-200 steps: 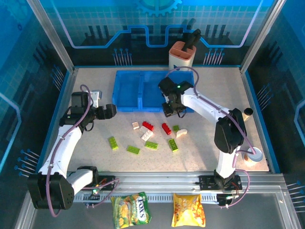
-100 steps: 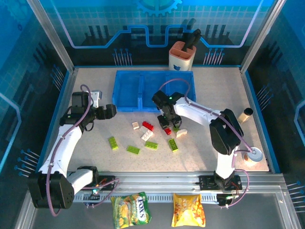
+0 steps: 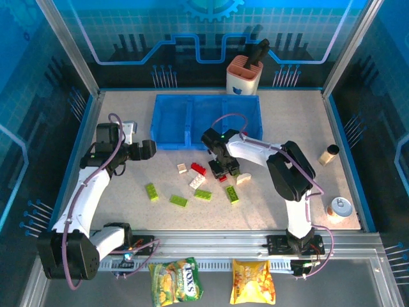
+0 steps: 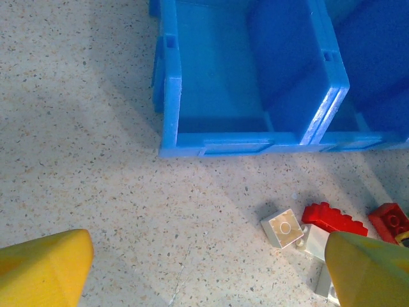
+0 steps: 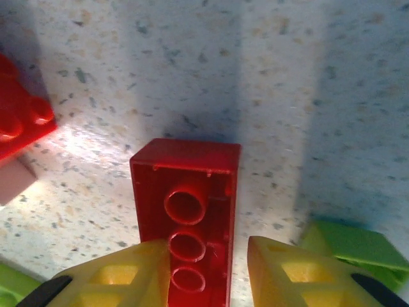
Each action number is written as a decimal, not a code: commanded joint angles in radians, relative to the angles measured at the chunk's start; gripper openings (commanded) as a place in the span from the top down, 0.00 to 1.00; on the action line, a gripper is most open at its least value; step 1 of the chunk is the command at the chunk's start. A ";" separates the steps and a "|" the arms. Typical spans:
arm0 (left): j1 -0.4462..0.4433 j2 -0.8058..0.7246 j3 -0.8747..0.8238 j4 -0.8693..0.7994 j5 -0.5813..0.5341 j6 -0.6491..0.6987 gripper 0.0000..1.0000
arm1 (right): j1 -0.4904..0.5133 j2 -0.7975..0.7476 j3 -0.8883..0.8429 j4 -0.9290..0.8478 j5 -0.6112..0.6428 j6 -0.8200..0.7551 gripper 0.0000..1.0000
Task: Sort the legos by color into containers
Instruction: Pick up the lego from the center of the table.
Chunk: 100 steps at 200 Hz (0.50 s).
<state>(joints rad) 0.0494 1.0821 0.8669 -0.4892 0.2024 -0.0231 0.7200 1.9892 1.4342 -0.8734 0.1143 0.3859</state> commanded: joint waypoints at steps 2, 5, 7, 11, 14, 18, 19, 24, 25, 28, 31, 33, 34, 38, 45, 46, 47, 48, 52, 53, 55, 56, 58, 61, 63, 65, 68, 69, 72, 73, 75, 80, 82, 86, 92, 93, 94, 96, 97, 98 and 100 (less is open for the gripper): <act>-0.003 0.010 0.000 -0.015 -0.010 0.016 0.05 | 0.007 0.050 -0.032 0.014 -0.004 0.013 0.63; -0.003 0.012 0.000 -0.015 -0.009 0.016 0.05 | 0.008 0.053 -0.032 0.016 -0.004 0.013 0.63; -0.003 0.012 0.000 -0.015 -0.009 0.017 0.05 | 0.008 0.056 -0.033 0.016 -0.004 0.013 0.63; -0.003 0.012 0.000 -0.015 -0.011 0.018 0.05 | 0.008 0.058 -0.034 0.017 -0.004 0.014 0.63; -0.003 0.011 0.000 -0.015 -0.011 0.018 0.05 | 0.007 0.059 -0.034 0.017 -0.004 0.014 0.63; -0.003 0.011 0.001 -0.015 -0.011 0.017 0.05 | 0.009 0.061 -0.036 0.019 -0.004 0.014 0.64; -0.002 0.011 0.000 -0.015 -0.011 0.018 0.05 | 0.009 0.062 -0.036 0.020 -0.005 0.014 0.64; -0.003 0.012 0.001 -0.015 -0.011 0.017 0.05 | 0.007 0.061 -0.038 0.022 -0.005 0.014 0.64; -0.002 0.012 0.001 -0.016 -0.011 0.017 0.05 | 0.008 0.061 -0.038 0.021 -0.005 0.014 0.64; -0.003 0.012 0.002 -0.016 -0.011 0.017 0.05 | 0.007 0.063 -0.039 0.024 -0.005 0.015 0.64; -0.003 0.012 0.001 -0.017 -0.012 0.017 0.05 | 0.008 0.064 -0.040 0.025 -0.005 0.015 0.64; -0.002 0.012 0.000 -0.017 -0.011 0.017 0.05 | 0.008 0.065 -0.040 0.025 -0.005 0.014 0.64; -0.003 0.012 0.000 -0.017 -0.011 0.017 0.05 | 0.008 0.065 -0.040 0.025 -0.005 0.014 0.64; -0.003 0.011 0.001 -0.017 -0.011 0.017 0.05 | 0.008 0.066 -0.040 0.026 -0.005 0.014 0.64; -0.003 0.012 0.001 -0.017 -0.011 0.017 0.05 | 0.009 0.071 -0.040 0.025 -0.005 0.014 0.64; -0.003 0.012 0.001 -0.017 -0.011 0.017 0.05 | 0.009 0.072 -0.040 0.024 -0.005 0.014 0.64; -0.003 0.012 0.002 -0.017 -0.011 0.017 0.05 | 0.009 0.073 -0.039 0.024 -0.004 0.014 0.64; -0.003 0.012 0.002 -0.017 -0.011 0.017 0.05 | 0.009 0.073 -0.039 0.024 -0.004 0.014 0.63; -0.003 0.011 0.003 -0.017 -0.011 0.017 0.05 | 0.008 0.076 -0.037 0.021 -0.004 0.015 0.63; -0.002 0.011 0.003 -0.017 -0.011 0.017 0.05 | 0.008 0.076 -0.038 0.020 -0.004 0.014 0.63; -0.003 0.012 0.002 -0.017 -0.011 0.017 0.05 | 0.008 0.077 -0.036 0.020 -0.004 0.014 0.63; -0.003 0.012 0.002 -0.017 -0.011 0.017 0.05 | 0.008 0.078 -0.035 0.019 -0.003 0.014 0.63; -0.003 0.011 0.001 -0.017 -0.011 0.017 0.05 | 0.008 0.078 -0.036 0.019 -0.002 0.014 0.63; -0.003 0.010 0.002 -0.017 -0.011 0.017 0.05 | 0.008 0.079 -0.035 0.019 -0.002 0.014 0.63; -0.002 0.011 0.001 -0.017 -0.011 0.017 0.05 | 0.009 0.079 -0.037 0.020 -0.002 0.014 0.63; -0.003 0.011 0.003 -0.017 -0.011 0.017 0.05 | 0.008 0.079 -0.038 0.021 -0.003 0.015 0.64; -0.002 0.011 0.001 -0.017 -0.011 0.017 0.05 | 0.009 0.079 -0.038 0.023 -0.002 0.014 0.64; -0.001 0.011 0.001 -0.017 -0.011 0.017 0.05 | 0.009 0.079 -0.039 0.023 -0.002 0.014 0.64; -0.002 0.011 0.002 -0.017 -0.011 0.017 0.05 | 0.008 0.077 -0.038 0.024 -0.001 0.015 0.65; -0.003 0.012 0.003 -0.017 -0.011 0.017 0.05 | 0.007 0.077 -0.038 0.024 0.000 0.016 0.65; -0.002 0.012 0.002 -0.017 -0.011 0.017 0.06 | 0.008 0.077 -0.039 0.025 0.000 0.016 0.65; -0.003 0.011 0.002 -0.017 -0.012 0.017 0.05 | 0.009 0.077 -0.039 0.025 0.003 0.017 0.66; -0.003 0.011 0.002 -0.017 -0.012 0.017 0.05 | 0.008 0.077 -0.040 0.023 0.004 0.017 0.67; -0.002 0.011 0.002 -0.017 -0.012 0.017 0.05 | 0.009 0.076 -0.038 0.023 0.003 0.017 0.68; -0.003 0.012 0.002 -0.018 -0.012 0.017 0.05 | 0.009 0.076 -0.038 0.022 0.003 0.016 0.69; -0.003 0.012 0.002 -0.018 -0.012 0.017 0.05 | 0.009 0.075 -0.038 0.021 0.003 0.017 0.70; -0.003 0.011 0.003 -0.018 -0.013 0.017 0.05 | 0.009 0.075 -0.039 0.022 0.004 0.016 0.70; -0.003 0.011 0.002 -0.018 -0.012 0.017 0.05 | 0.009 0.074 -0.038 0.022 0.004 0.017 0.71; -0.003 0.012 0.002 -0.018 -0.011 0.018 0.05 | 0.009 0.074 -0.038 0.021 0.003 0.017 0.71; -0.003 0.011 0.002 -0.018 -0.013 0.017 0.05 | 0.009 0.074 -0.037 0.022 0.003 0.017 0.72; -0.002 0.010 0.003 -0.019 -0.012 0.017 0.05 | 0.009 0.074 -0.038 0.022 0.004 0.016 0.72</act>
<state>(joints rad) 0.0494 1.0878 0.8669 -0.4896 0.1986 -0.0231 0.7219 2.0232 1.4189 -0.8375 0.1024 0.3904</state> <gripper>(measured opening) 0.946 0.309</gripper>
